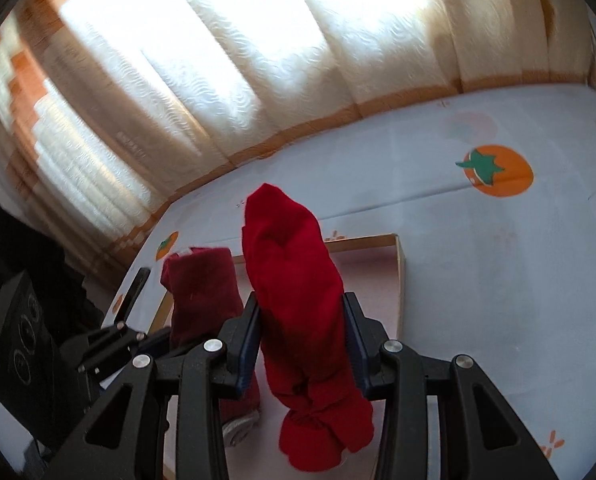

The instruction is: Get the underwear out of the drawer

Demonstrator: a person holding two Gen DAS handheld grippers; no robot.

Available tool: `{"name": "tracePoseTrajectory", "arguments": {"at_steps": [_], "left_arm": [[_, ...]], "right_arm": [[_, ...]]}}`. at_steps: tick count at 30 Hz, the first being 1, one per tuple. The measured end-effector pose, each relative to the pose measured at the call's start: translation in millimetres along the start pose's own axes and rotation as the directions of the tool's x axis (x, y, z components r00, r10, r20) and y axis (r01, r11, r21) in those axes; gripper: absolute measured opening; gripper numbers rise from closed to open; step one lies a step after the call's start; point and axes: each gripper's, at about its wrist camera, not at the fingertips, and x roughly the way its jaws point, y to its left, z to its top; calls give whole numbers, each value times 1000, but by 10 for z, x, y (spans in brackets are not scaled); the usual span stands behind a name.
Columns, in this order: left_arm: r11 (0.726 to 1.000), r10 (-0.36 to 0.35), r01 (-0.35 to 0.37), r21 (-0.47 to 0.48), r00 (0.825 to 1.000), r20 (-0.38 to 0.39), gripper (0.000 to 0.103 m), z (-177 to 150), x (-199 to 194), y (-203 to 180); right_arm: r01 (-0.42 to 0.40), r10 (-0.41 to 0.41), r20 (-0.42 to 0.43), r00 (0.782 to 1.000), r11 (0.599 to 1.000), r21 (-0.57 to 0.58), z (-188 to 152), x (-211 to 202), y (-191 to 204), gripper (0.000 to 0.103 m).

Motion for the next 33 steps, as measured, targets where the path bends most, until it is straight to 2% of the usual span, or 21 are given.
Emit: {"name": "tracePoseTrajectory", "arguments": {"at_steps": [8,17,22,23,25,26,27,29,33], "left_arm": [[999,-36,35,-22,999,-37,11,84,208,-16],[998,-37,33,-44,996,-79,11,130,432,-21],[998,-34,30,-54,996,-82,19,148,465,-34],[998,-31,27,-56,996,-79,24,149,458,-39],[998,-24,20,-62,997,-70,31,150,422,-39],[998,-25,21,-66,998,-65,37,147,402,-40],[997,-25,21,-69,998,-61,45,144,378,-42],[998,-12,9,-65,999,-42,53,130,296,-55],[996,-24,23,-81,1000,-10,56,86,92,-59]], "right_arm": [[46,-46,-30,999,999,-8,27,169,-85,41],[103,-105,-36,994,994,-34,-23,241,-168,42],[106,-109,-31,994,992,-75,-42,201,-117,47],[115,-117,-24,993,990,-86,-50,178,-96,48],[132,-132,-2,991,986,-103,-72,93,-53,60],[139,-139,9,990,985,-105,-84,49,-44,71],[143,-142,19,990,984,-108,-97,7,-30,72],[149,-147,25,989,981,-121,-121,-62,-1,72],[154,-151,33,988,979,-135,-203,-258,70,72]]}}
